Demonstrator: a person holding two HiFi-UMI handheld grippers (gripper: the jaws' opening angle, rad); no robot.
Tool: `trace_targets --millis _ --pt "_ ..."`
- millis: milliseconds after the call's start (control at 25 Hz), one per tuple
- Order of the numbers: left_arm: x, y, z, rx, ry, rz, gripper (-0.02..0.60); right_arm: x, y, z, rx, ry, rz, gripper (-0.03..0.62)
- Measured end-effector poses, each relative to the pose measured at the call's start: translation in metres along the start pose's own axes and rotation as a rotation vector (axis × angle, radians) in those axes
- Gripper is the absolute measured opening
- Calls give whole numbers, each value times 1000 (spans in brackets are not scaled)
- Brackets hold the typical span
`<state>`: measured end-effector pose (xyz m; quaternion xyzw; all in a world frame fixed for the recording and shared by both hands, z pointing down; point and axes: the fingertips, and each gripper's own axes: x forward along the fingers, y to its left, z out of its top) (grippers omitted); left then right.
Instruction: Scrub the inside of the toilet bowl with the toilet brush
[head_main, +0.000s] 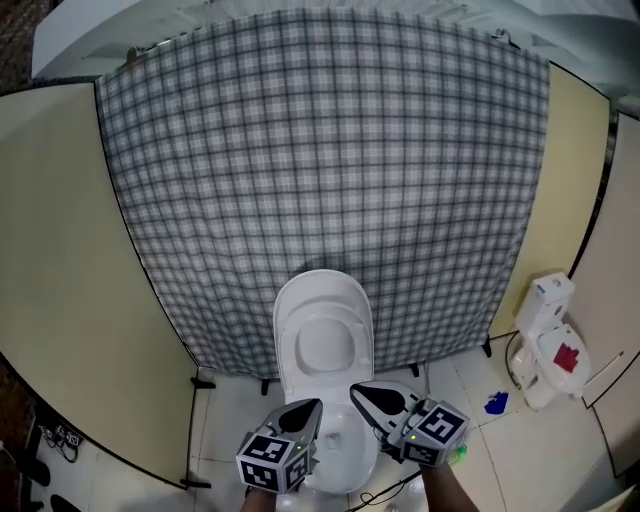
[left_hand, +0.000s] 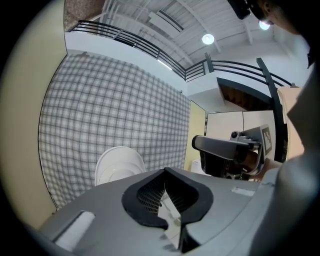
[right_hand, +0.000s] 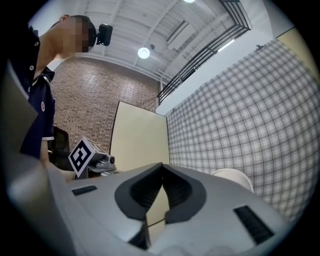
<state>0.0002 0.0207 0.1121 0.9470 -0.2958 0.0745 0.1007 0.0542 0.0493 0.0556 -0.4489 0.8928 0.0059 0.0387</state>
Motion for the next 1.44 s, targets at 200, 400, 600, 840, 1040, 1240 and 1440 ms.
trace_targets --millis 200,400,600,840,1040,1240,1440 --pt "20 -12 -4 -3 9 -22 0 -8 -15 -11 21 7 -14 0" --pt "24 -19 5 -6 3 -17 0 -20 -25 -10 56 10 -61 0" --pt "20 -19 13 -3 -24 -8 0 -19 -22 -6 40 3 -43 0" --pt "4 -16 7 -10 -34 -5 0 -15 -3 -16 38 30 -18 0" --pt "-3 -19 2 -9 -57 0 0 -16 6 -16 15 16 3 0" --pt "14 -18 33 -37 -5 -8 0 -4 -18 10 67 39 -4 0" --pt "17 -34 46 -63 21 15 0 -11 -25 25 80 58 37 0"
